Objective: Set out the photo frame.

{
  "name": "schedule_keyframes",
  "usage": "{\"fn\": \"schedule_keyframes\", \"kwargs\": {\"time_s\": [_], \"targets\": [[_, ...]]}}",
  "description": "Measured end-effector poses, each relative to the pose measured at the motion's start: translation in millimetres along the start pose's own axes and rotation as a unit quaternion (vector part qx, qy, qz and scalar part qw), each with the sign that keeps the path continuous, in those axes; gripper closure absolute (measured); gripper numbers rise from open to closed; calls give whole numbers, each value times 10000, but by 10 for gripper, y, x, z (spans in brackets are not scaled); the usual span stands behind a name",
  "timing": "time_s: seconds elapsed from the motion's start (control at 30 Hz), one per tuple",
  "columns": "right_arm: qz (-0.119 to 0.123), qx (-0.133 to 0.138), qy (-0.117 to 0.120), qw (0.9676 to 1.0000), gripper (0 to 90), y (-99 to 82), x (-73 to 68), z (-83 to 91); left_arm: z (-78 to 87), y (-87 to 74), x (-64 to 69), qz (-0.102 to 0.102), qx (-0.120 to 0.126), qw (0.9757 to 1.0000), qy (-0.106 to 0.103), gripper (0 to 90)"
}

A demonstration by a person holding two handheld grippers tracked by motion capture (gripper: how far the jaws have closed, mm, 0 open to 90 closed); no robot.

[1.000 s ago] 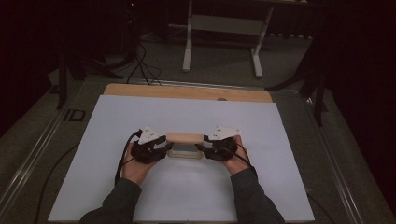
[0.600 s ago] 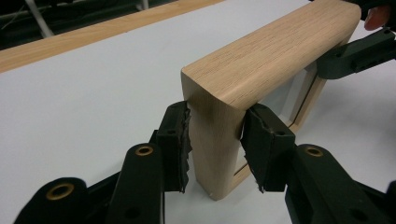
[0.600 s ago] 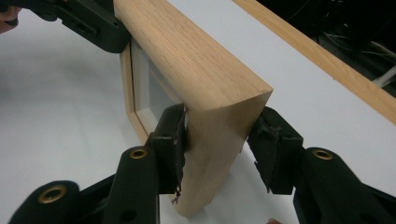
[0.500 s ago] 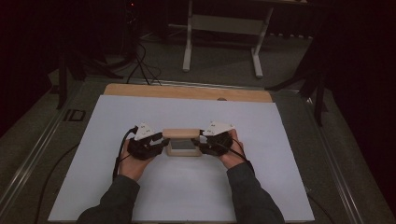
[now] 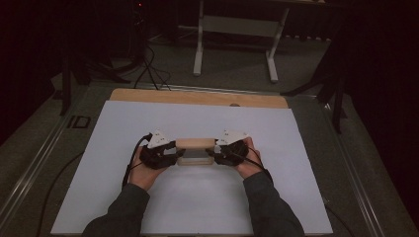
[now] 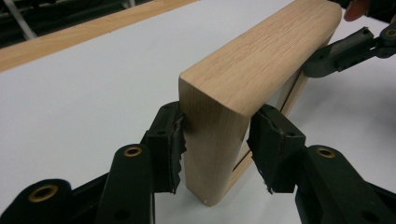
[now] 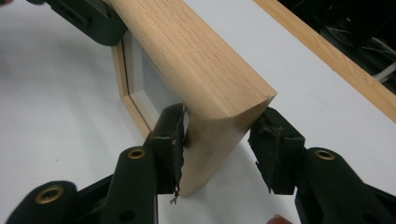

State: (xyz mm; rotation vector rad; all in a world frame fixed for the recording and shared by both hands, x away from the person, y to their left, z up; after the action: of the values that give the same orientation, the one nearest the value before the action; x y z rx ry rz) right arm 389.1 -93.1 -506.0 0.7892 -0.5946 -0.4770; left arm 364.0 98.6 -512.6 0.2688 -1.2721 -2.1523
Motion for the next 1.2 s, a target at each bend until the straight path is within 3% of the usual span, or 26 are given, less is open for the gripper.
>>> {"fn": "schedule_keyframes", "kwargs": {"time_s": [0.13, 0.57, 0.77, 1.2], "targets": [[-46, -2, -13, 10000, 554, 23, -26, -39, 22, 1, -32, -22, -43, 10000, 60, 538], [-329, -52, -38, 9994, 553, 132, -51, -173, 63, 7, -216, 276, 129, 9994, 147, 526], [-650, -65, -29, 9979, 547, 142, 5, -225, 23, 26, -296, 488, 254, 9984, 135, 528], [-875, -288, -73, 9957, 541, 80, 46, -329, -95, -54, -353, 624, 19, 9979, 167, 532]]}}
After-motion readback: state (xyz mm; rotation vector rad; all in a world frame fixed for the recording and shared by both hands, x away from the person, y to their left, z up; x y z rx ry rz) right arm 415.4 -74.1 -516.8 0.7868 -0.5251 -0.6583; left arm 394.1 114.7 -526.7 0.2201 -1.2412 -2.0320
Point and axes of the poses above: each handheld gripper's, and its own axes: z roughly backward along the jaws, y roughly out of its top, x roughly to its right, the point moved 6 cm from there along -z, roughly forward along the jaws, and after that the axes turned 12 degrees about -y, right-handed, at the moved point
